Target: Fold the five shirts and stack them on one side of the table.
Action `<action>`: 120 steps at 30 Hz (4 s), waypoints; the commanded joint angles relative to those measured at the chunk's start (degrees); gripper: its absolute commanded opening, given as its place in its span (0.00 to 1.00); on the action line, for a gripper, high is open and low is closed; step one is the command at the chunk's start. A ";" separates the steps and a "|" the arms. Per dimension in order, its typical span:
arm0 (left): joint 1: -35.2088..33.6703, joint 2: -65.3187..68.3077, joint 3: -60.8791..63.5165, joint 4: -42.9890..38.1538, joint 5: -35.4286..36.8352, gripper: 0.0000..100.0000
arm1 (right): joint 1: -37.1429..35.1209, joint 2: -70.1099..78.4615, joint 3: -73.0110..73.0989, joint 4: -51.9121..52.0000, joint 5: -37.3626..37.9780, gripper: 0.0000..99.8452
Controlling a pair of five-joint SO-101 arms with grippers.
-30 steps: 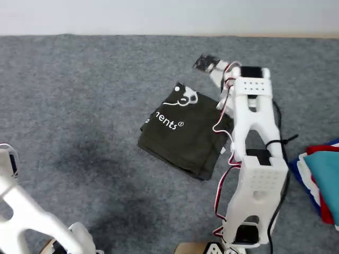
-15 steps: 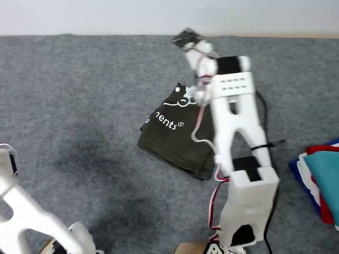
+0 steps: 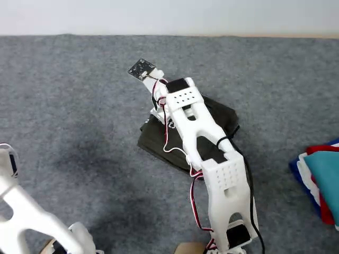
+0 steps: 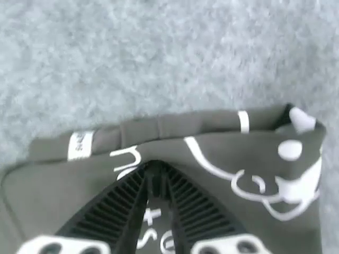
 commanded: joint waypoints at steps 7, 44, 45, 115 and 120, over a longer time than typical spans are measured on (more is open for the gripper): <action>-0.18 -1.67 -0.31 -0.79 -0.35 0.00 | 4.88 1.89 -3.34 -13.41 -0.35 0.01; 0.00 -1.67 2.51 1.41 -0.18 0.00 | 9.71 -15.08 2.20 31.43 -13.27 0.01; 0.00 -1.67 2.51 1.41 -0.18 0.00 | 10.68 -14.02 2.73 30.02 -15.03 0.01; 5.71 -1.14 7.08 -0.35 -2.55 0.00 | 14.11 -30.64 41.05 -6.20 -60.48 0.39; 5.71 -1.14 7.08 -0.35 -2.64 0.00 | 11.56 -28.88 37.54 -5.85 -60.48 0.39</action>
